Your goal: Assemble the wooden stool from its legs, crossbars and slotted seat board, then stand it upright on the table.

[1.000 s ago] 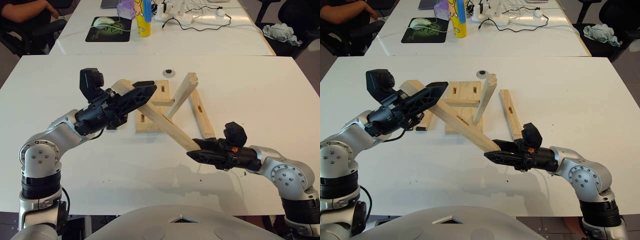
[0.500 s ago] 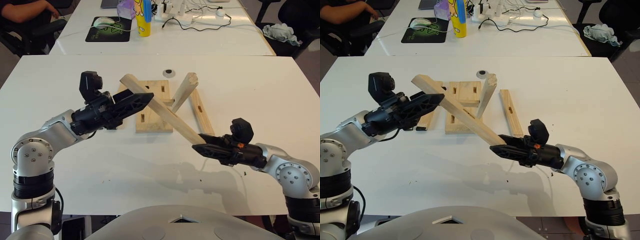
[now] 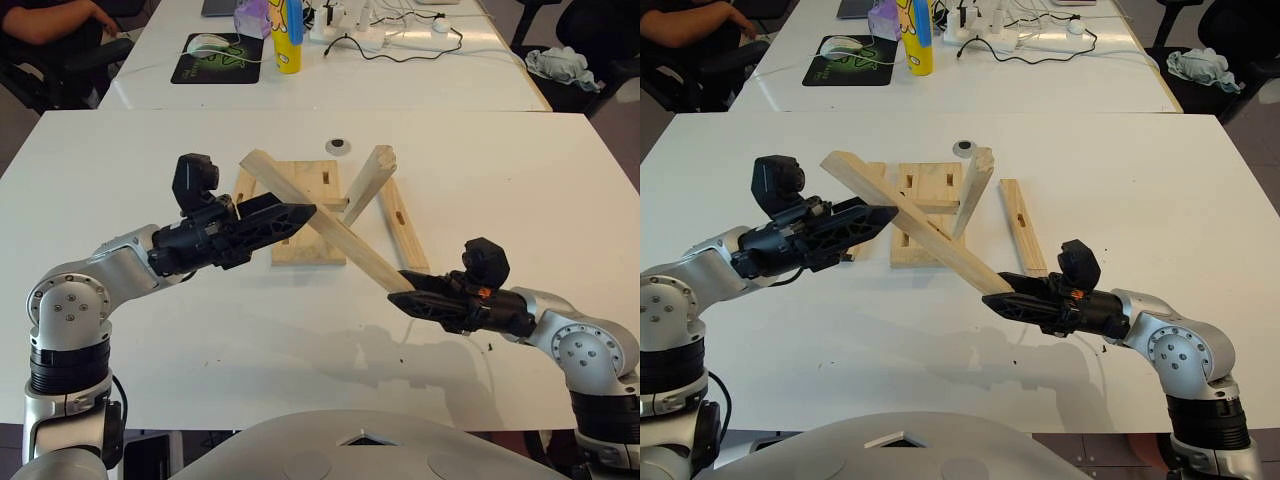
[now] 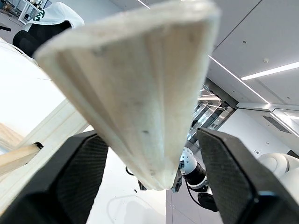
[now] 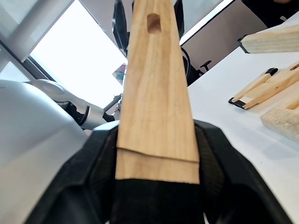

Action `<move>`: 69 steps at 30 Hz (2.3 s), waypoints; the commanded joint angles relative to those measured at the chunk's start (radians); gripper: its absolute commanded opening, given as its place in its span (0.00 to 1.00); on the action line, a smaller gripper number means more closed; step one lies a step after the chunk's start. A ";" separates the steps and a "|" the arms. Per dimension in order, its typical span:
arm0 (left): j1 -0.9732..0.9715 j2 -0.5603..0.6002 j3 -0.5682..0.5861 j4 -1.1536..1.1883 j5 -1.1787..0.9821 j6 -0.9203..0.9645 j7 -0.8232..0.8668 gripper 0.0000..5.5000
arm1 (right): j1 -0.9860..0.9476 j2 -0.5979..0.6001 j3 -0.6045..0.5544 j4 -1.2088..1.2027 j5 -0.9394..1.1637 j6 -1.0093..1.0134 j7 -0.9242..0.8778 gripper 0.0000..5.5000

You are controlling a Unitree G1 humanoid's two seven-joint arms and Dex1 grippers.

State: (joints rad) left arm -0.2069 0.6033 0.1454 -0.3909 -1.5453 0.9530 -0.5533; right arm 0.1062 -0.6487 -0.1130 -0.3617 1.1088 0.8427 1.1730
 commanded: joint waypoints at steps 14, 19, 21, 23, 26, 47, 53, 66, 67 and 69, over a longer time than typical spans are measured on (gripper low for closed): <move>-0.020 0.012 0.002 0.023 0.048 0.017 -0.030 0.38 | -0.036 0.001 -0.009 0.026 0.004 0.013 -0.008 0.46; 0.002 0.039 0.021 0.035 0.103 0.017 -0.064 0.38 | -0.017 -0.020 -0.056 0.053 -0.008 -0.004 -0.004 0.60; 0.026 0.053 0.036 0.034 0.129 0.014 -0.078 0.38 | -0.020 -0.030 -0.065 0.067 -0.016 -0.008 0.013 0.61; 0.047 0.068 0.060 0.036 0.146 0.012 -0.092 0.38 | -0.018 -0.039 -0.073 0.077 -0.018 -0.011 0.026 0.61; 0.091 0.120 0.128 0.052 0.169 0.014 -0.132 0.38 | -0.014 -0.043 -0.095 0.115 -0.039 -0.026 0.017 0.61; 0.043 0.336 0.332 0.339 0.436 -0.048 -0.370 0.38 | -0.077 0.345 0.465 0.178 -0.906 -0.545 -0.512 0.21; -0.011 0.334 0.283 0.394 0.523 -0.081 -0.425 0.38 | -0.139 0.463 0.515 0.292 -1.038 -0.570 -0.673 0.05; -0.065 0.271 0.225 0.408 0.603 -0.106 -0.457 0.38 | -0.176 0.441 0.440 0.419 -1.165 -0.585 -0.795 0.00; -0.061 0.268 0.229 0.404 0.604 -0.105 -0.454 0.38 | -0.180 0.436 0.416 0.425 -1.162 -0.586 -0.806 0.00; -0.057 0.260 0.235 0.398 0.603 -0.103 -0.446 0.38 | -0.182 0.425 0.379 0.416 -1.134 -0.588 -0.787 0.00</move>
State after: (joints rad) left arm -0.2592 0.8693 0.3664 0.0260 -0.9469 0.8490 -1.0101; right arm -0.0724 -0.1957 0.3096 0.0456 -0.0379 0.2399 0.3838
